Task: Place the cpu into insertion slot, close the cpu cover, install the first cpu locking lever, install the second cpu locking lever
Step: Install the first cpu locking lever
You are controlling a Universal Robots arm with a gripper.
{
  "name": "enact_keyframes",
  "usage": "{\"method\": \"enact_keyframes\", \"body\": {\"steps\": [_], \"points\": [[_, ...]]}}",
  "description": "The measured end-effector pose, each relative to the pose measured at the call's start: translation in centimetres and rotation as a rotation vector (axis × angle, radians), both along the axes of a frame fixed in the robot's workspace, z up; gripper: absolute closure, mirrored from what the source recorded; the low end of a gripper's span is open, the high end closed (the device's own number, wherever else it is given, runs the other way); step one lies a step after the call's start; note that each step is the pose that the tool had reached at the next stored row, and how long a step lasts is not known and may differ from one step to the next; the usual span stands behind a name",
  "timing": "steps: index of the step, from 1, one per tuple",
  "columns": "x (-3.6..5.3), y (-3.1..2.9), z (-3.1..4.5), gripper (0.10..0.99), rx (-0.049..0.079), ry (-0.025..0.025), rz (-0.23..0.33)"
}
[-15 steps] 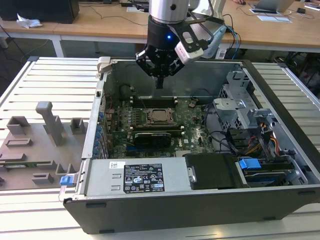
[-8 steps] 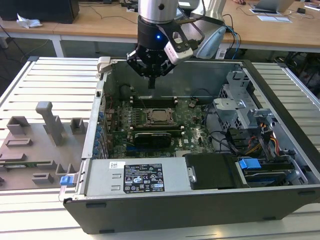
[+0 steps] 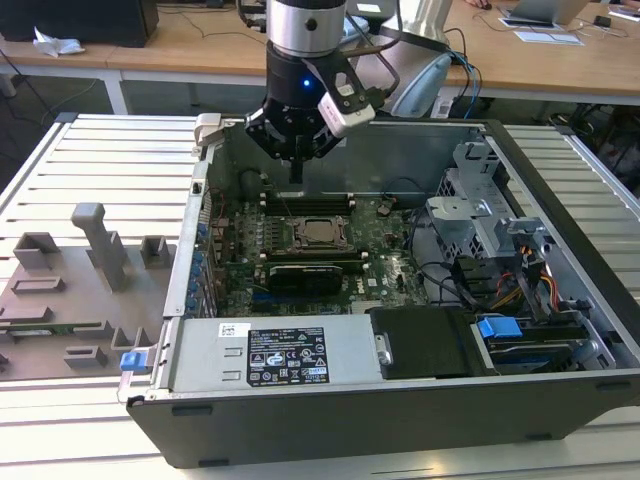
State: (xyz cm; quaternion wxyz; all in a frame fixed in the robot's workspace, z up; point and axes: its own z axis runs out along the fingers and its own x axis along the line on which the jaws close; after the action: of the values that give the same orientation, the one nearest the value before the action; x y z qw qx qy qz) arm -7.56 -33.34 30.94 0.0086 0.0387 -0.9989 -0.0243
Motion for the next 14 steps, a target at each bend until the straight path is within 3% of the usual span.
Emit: {"method": "enact_keyframes", "body": {"steps": [14], "points": [[-0.25, 0.00, -1.60, 0.980, 0.000, 0.0000, 0.000]]}}
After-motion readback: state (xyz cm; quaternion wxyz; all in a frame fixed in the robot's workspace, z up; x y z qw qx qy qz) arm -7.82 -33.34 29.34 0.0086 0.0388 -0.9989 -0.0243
